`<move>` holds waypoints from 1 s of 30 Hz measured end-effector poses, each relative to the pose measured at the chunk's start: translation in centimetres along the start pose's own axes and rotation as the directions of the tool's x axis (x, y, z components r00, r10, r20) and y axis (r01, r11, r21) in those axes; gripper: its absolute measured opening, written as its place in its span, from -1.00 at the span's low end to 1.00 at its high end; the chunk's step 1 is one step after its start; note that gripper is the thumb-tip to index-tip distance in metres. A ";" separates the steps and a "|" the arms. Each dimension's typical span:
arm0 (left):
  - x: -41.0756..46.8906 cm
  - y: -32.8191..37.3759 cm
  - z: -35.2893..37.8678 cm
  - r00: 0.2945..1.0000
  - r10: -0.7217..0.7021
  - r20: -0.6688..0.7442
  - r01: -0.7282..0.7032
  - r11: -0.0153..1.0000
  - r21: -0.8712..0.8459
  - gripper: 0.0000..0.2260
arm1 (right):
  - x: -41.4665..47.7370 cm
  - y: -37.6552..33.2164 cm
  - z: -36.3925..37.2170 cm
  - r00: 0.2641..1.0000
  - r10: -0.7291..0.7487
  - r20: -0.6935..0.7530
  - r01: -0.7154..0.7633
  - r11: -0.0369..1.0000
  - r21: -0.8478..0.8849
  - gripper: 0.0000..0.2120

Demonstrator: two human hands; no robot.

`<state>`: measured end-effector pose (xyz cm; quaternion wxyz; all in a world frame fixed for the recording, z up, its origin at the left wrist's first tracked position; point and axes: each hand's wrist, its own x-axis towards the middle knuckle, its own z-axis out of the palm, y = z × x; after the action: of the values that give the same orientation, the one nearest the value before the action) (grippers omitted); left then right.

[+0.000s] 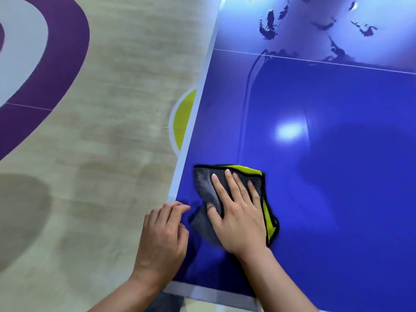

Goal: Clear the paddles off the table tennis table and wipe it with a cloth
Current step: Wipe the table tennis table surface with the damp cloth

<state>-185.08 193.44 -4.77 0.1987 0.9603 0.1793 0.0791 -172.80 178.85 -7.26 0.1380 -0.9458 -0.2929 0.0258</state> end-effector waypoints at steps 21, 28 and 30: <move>29.4 -2.6 4.8 0.993 0.099 0.064 -0.086 0.980 -0.178 -0.48 | 40.5 10.5 -1.7 0.990 0.139 -0.004 -0.139 0.984 -0.112 -0.40; 30.0 -2.6 5.2 0.991 0.125 0.039 -0.114 0.973 -0.202 -0.48 | 49.3 11.0 -1.8 0.993 0.114 0.026 -0.110 0.985 -0.132 -0.40; 30.2 -2.8 5.3 0.991 0.130 0.022 -0.122 0.969 -0.214 -0.48 | 50.9 11.2 -1.8 0.995 0.092 0.029 -0.087 0.987 -0.136 -0.41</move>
<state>-156.88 205.29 -8.26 0.2978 0.9443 0.1048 0.0929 -124.30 198.12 -6.99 0.0676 -0.9645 -0.2537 0.0290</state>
